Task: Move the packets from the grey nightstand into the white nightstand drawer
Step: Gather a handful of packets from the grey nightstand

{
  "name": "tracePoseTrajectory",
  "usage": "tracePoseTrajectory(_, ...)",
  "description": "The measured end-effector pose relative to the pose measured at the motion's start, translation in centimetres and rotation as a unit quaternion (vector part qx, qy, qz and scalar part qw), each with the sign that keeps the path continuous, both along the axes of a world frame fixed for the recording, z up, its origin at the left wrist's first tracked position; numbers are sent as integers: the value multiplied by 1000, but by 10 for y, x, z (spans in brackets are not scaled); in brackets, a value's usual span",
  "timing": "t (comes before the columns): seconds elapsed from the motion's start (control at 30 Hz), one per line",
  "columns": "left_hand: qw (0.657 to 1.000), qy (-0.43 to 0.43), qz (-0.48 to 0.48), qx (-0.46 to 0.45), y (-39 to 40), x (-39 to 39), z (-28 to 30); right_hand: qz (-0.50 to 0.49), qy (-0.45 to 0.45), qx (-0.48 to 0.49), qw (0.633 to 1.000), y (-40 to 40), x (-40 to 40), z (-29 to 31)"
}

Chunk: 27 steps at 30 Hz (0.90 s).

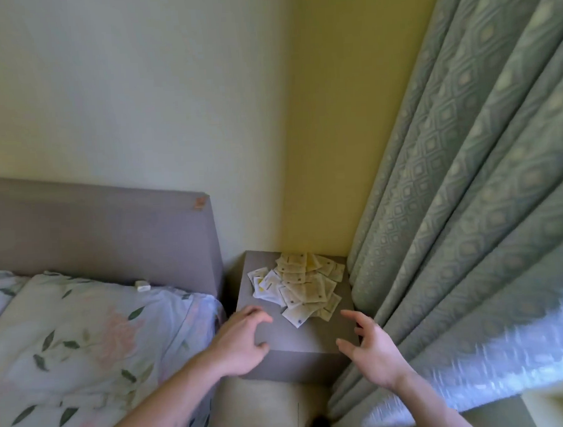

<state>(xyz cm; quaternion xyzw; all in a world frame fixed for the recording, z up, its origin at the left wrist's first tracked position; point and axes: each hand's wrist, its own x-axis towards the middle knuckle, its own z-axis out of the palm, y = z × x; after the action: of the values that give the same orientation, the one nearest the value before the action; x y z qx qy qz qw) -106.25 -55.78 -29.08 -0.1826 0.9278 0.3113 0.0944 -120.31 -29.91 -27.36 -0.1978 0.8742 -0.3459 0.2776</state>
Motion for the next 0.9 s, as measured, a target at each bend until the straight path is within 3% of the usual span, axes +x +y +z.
tracePoseTrajectory(0.2,996,-74,41,32,-22,-87,-45,-28,-74,3,997,-52,-114,-52)
tracePoseTrajectory(0.5,974,-180,117,77,-54,-179,-128,-43,-174,94,979,-112,-235,-153)
tracePoseTrajectory(0.73,944,-229,181,153,-48,-236,-246,-89,-166,139,972,-136,-275,-240)
tracePoseTrajectory(0.9,938,-212,225,160,-38,-260,-319,-112,-122,132,977,-158,-290,-301)
